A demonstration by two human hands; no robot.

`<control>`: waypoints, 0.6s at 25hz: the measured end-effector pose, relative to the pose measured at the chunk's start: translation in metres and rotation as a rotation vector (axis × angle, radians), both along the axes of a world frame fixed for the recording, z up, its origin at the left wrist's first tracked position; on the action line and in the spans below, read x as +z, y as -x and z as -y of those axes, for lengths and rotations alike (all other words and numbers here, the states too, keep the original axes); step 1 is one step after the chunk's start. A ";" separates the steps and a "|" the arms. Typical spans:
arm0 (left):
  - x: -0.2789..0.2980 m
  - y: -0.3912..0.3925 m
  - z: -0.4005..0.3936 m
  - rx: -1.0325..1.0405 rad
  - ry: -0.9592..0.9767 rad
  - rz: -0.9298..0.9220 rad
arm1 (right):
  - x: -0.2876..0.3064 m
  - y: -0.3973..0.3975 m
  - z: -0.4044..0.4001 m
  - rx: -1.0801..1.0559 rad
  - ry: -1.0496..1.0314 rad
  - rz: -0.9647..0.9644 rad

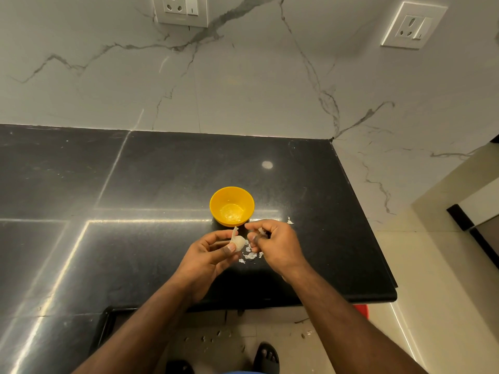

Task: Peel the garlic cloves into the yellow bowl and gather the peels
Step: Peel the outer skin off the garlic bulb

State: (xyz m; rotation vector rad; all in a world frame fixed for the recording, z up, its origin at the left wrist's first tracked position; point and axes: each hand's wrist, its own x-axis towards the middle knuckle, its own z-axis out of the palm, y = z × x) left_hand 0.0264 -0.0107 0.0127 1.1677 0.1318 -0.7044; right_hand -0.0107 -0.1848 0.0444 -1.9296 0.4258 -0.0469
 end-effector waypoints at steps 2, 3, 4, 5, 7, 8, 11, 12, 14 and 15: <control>0.001 -0.001 0.000 0.030 -0.001 -0.041 | 0.001 0.001 0.008 0.035 0.111 -0.033; 0.002 -0.001 0.001 0.039 -0.004 -0.058 | 0.003 0.001 0.013 0.077 0.174 -0.064; 0.002 -0.001 0.001 0.047 -0.008 -0.075 | 0.005 0.001 0.016 0.125 0.228 -0.089; 0.003 -0.001 0.001 0.054 -0.012 -0.092 | 0.007 0.001 0.019 0.168 0.279 -0.093; 0.003 -0.001 0.003 0.065 -0.016 -0.117 | 0.011 0.001 0.020 0.181 0.401 -0.016; 0.004 0.000 0.003 0.069 -0.011 -0.123 | 0.012 0.001 0.019 0.143 0.449 0.049; 0.006 0.000 0.006 0.078 0.021 -0.119 | 0.010 0.005 0.007 0.114 0.408 0.134; 0.007 0.001 0.006 0.072 0.025 -0.107 | 0.008 0.007 0.000 0.169 0.352 0.081; 0.008 0.002 0.008 0.041 -0.008 -0.066 | 0.001 0.009 -0.012 0.235 0.251 -0.012; 0.007 0.002 0.008 0.027 -0.033 -0.044 | -0.002 0.008 -0.014 0.212 0.226 -0.010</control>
